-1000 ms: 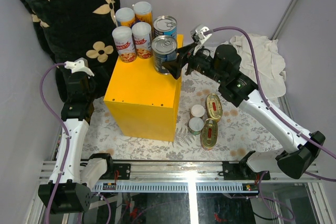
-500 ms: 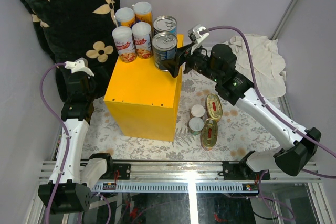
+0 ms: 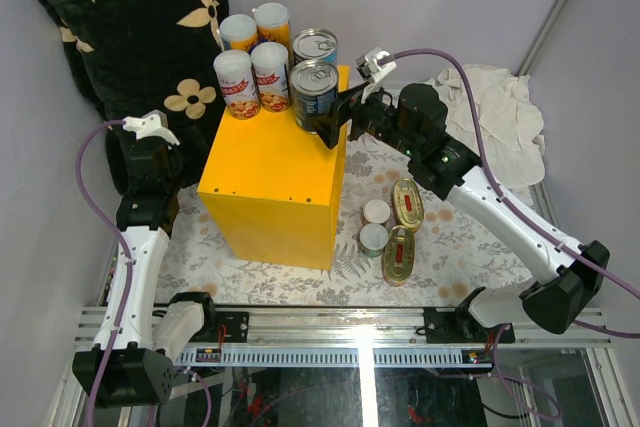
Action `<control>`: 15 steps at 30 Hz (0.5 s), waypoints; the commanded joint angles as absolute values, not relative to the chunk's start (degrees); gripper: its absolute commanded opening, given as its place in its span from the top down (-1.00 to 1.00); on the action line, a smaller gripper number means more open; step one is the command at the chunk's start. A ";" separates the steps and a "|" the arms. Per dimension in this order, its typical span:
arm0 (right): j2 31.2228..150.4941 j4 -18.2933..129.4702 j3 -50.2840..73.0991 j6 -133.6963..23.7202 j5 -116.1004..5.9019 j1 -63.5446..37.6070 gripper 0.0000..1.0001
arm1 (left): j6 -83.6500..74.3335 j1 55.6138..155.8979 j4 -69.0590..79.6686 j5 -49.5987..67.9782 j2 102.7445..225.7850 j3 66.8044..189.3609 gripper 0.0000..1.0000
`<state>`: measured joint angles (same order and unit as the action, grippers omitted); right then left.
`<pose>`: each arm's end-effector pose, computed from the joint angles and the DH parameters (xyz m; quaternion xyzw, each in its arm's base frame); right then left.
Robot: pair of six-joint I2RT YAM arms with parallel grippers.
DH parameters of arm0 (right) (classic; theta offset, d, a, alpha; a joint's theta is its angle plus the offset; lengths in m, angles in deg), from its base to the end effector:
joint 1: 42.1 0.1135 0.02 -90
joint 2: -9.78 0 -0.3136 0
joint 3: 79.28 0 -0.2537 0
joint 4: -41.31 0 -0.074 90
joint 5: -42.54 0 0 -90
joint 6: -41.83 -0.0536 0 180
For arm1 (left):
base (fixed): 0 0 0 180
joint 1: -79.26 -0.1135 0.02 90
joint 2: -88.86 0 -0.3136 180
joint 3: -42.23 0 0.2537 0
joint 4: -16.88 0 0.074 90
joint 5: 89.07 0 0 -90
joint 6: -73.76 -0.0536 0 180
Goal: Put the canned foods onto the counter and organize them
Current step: Place the canned food on the counter.
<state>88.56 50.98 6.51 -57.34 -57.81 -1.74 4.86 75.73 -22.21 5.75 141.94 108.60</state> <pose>0.2449 0.2208 0.5013 -0.2440 0.6254 0.3644 0.6454 0.1931 0.0074 0.3671 -0.1587 0.8317 -0.1163 0.5193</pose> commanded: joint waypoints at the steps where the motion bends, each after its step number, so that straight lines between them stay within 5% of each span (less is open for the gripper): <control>1: 83.60 50.22 5.42 -58.01 -61.52 -1.75 -1.00 | 3.96 77.33 -21.21 9.28 140.93 108.38 -0.99; 15: 55.97 50.01 32.39 -62.29 -48.76 -1.75 -0.99 | 6.08 77.37 -21.57 9.11 140.38 108.47 -0.99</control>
